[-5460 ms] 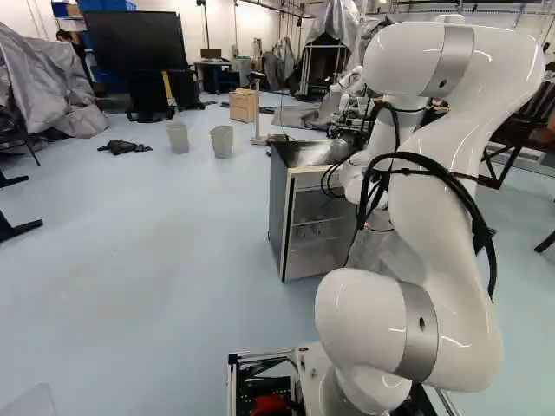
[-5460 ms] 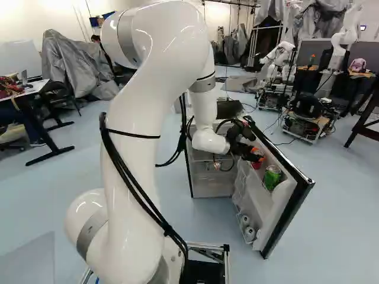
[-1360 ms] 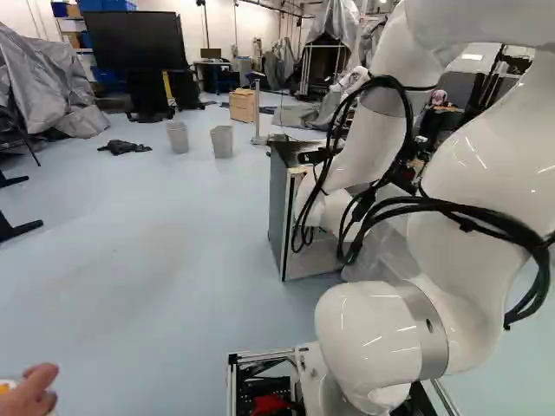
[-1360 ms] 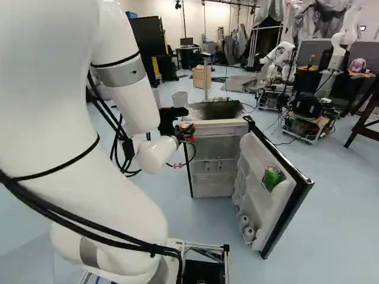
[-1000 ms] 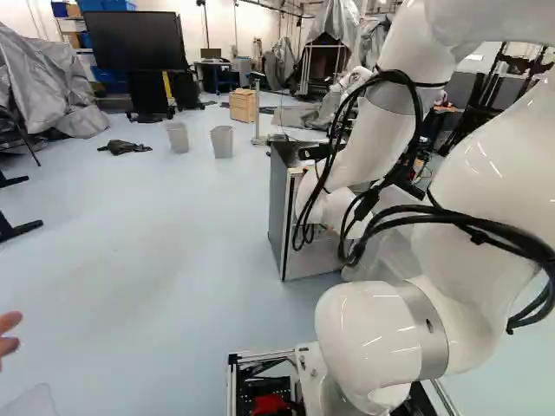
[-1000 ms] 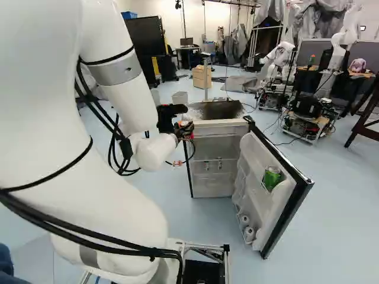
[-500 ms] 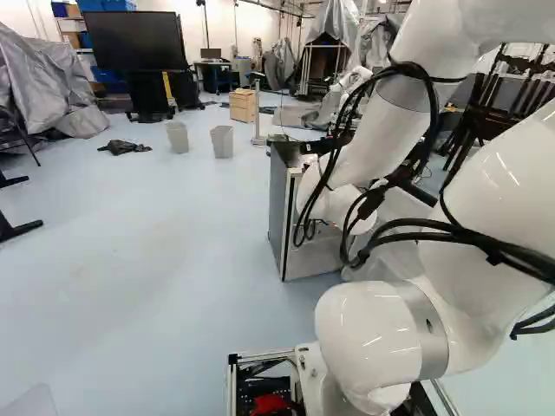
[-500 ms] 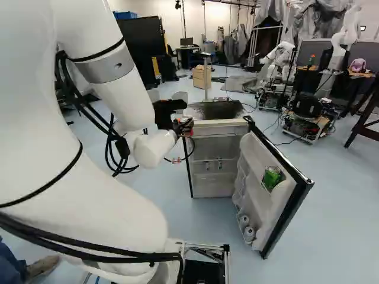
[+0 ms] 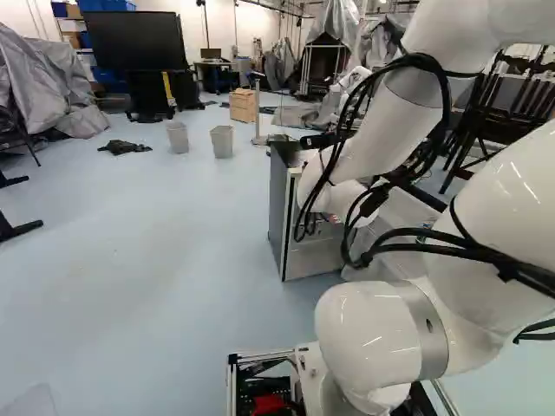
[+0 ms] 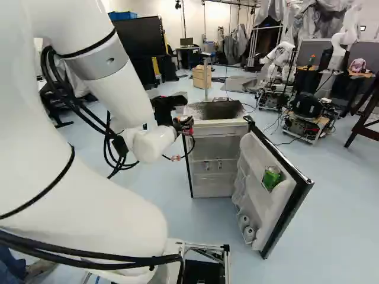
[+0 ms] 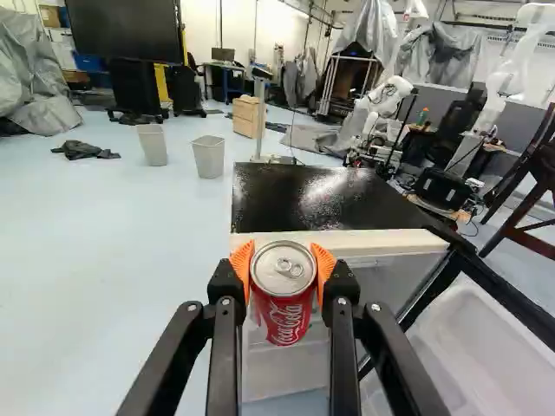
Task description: Grab a drink from the fridge
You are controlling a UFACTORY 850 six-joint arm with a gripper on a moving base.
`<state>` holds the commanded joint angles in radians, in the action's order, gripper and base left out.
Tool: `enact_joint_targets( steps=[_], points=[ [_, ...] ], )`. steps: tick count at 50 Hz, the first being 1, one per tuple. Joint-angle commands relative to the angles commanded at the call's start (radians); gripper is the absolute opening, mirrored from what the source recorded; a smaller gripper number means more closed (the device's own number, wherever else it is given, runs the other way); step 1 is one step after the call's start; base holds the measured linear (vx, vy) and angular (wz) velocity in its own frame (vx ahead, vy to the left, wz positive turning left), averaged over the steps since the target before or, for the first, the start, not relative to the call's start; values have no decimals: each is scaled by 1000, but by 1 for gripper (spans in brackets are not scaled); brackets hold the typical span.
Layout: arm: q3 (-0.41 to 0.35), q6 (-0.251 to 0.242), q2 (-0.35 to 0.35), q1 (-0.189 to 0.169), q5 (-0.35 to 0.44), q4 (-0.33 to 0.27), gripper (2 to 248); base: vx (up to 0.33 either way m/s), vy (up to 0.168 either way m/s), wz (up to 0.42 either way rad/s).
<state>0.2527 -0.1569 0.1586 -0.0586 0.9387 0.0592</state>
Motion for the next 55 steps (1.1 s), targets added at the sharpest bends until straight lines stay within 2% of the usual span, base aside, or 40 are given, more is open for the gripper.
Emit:
enact_joint_targets(
  steps=[55],
  points=[
    [191, 0, -68, -33, -211, -47, 96, 0, 0, 0]
  ],
)
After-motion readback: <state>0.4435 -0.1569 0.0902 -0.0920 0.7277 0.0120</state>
